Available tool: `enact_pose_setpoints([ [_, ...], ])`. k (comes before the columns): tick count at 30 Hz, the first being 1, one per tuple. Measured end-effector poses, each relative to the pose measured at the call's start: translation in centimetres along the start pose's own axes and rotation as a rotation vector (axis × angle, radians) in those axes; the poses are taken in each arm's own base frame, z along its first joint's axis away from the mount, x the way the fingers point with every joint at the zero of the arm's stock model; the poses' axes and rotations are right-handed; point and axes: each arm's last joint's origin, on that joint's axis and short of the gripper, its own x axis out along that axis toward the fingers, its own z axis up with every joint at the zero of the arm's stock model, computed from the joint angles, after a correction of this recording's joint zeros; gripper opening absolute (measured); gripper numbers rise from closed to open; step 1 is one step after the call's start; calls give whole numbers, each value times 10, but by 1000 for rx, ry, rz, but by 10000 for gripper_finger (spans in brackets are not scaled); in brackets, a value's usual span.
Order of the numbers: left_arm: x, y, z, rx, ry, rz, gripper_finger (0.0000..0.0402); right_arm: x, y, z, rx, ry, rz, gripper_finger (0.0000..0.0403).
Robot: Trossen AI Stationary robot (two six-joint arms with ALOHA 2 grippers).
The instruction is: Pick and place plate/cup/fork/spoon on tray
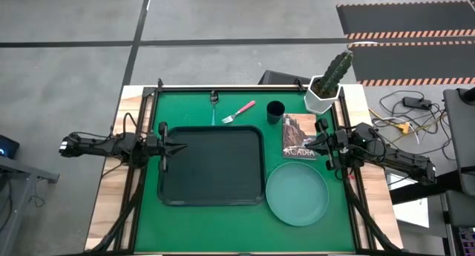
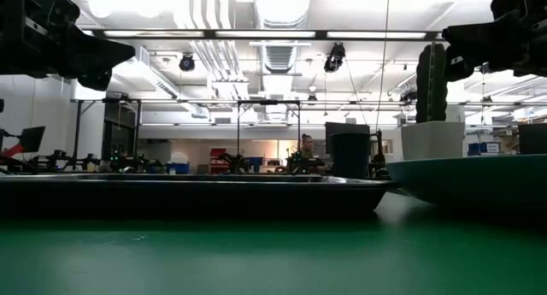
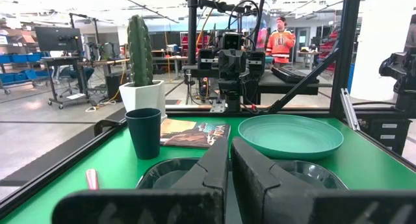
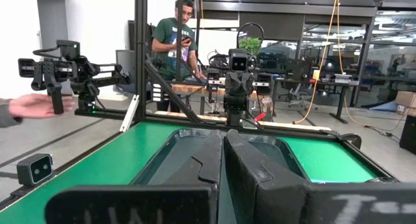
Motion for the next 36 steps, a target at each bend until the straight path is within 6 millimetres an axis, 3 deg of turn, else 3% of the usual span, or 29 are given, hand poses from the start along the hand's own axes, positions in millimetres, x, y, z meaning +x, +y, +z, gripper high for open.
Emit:
enact_pose_setpoints([
  [14,0,0,5,42,-50,12,2,0,0,0,0,0,0,9],
  [23,-3,2,23,-1,-236,19,2,0,0,0,0,0,0,9],
  [36,-4,-1,28,-90,-291,-101,2,0,0,0,0,0,0,9],
])
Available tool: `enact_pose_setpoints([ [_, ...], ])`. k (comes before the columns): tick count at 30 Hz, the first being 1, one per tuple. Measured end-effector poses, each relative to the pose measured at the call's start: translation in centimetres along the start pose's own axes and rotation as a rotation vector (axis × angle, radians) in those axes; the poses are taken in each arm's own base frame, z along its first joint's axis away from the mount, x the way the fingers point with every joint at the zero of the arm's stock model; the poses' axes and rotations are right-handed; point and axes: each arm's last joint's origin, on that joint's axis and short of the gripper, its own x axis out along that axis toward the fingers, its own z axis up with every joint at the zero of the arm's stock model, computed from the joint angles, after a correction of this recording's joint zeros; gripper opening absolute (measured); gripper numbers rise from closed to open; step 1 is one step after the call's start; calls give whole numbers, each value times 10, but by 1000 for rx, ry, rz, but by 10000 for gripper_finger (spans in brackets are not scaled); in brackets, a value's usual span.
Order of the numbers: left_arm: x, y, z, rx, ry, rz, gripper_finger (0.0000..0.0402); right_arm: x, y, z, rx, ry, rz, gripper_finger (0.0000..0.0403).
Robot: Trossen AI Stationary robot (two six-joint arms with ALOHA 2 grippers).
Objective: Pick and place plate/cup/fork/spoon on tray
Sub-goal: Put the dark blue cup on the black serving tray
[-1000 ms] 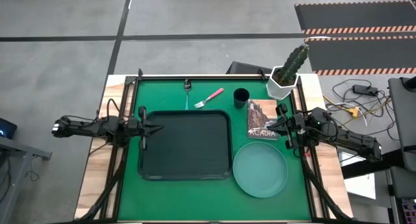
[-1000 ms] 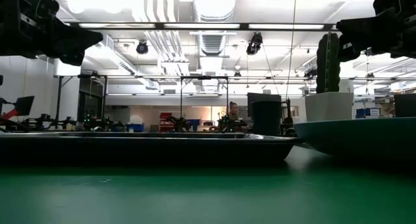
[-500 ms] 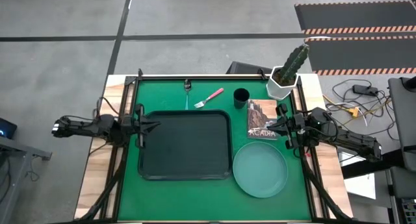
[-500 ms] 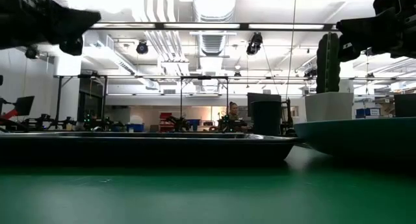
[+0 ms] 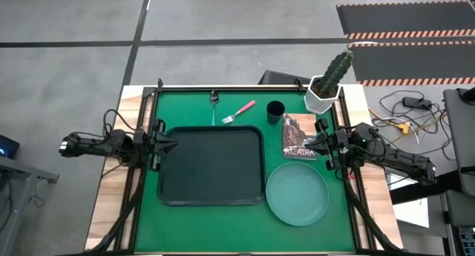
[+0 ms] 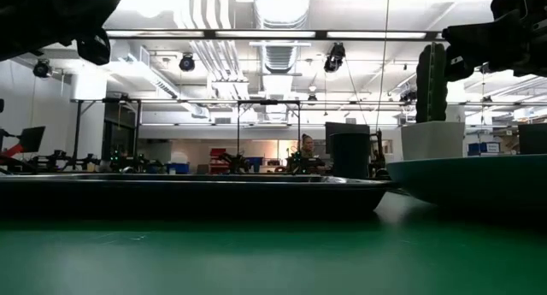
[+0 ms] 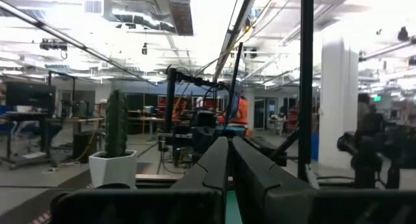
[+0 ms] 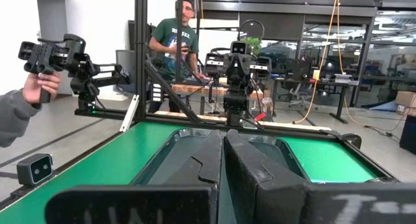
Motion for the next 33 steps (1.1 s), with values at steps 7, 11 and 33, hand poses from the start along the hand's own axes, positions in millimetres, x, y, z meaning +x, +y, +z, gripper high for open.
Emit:
enact_pose_setpoints([
  [7,0,0,0,-37,4,1,2,0,0,0,0,0,0,9],
  [11,0,1,0,-38,4,29,2,0,0,0,0,0,0,9],
  [33,6,0,5,-70,-64,24,2,0,0,0,0,0,0,9],
])
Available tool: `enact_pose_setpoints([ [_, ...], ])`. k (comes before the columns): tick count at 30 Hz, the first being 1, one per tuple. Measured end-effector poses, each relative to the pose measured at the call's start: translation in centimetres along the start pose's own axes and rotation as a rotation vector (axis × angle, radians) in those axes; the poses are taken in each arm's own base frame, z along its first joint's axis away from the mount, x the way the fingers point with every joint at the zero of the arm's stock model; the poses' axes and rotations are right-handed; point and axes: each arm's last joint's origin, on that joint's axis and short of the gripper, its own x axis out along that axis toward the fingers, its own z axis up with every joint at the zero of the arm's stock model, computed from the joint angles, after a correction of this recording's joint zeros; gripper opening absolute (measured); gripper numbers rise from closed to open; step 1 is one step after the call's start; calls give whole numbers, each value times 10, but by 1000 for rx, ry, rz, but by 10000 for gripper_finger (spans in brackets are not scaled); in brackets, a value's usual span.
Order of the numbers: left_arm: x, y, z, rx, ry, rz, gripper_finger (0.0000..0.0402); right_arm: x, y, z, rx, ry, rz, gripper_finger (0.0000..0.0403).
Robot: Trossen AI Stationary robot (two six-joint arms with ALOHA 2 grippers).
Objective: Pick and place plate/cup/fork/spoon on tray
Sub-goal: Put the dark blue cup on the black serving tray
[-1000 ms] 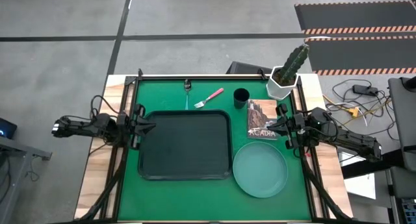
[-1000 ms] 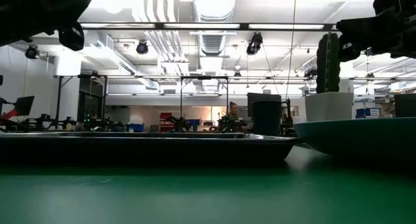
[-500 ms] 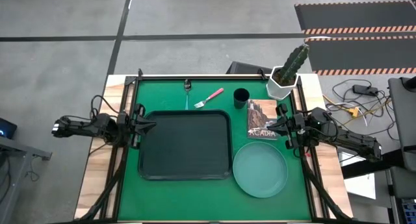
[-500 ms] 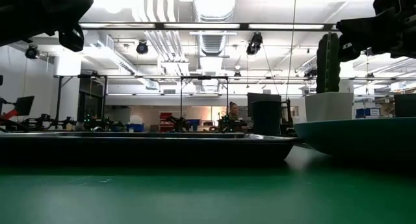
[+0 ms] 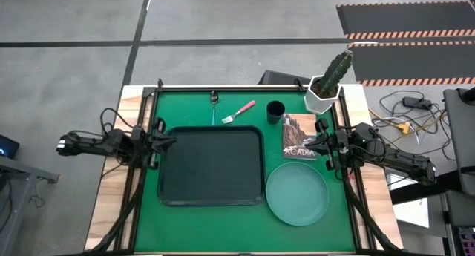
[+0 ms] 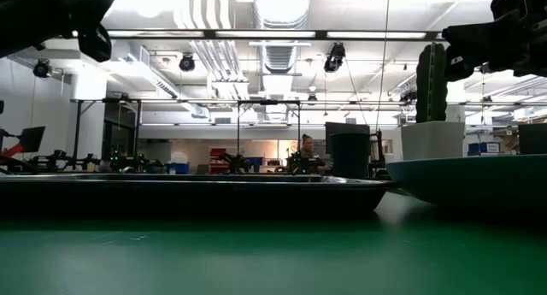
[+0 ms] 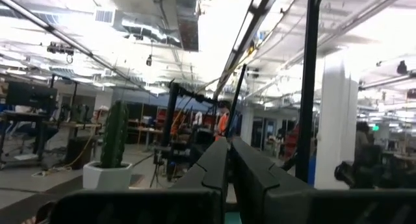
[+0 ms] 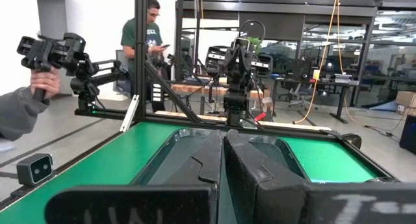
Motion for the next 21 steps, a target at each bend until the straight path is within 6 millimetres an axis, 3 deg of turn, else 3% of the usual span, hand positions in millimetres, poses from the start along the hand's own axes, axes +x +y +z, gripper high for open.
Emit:
enact_pose_setpoints([
  [8,11,-2,4,-37,-75,-10,2,0,0,2,-10,-17,0,9],
  [11,15,-2,5,-40,-104,-12,2,0,0,6,73,-59,-3,9],
  [16,22,-3,3,-42,-118,-7,2,-2,-8,12,220,-152,-273,9],
  [21,39,-5,8,-27,-86,21,2,-1,-9,13,157,-159,-287,9],
])
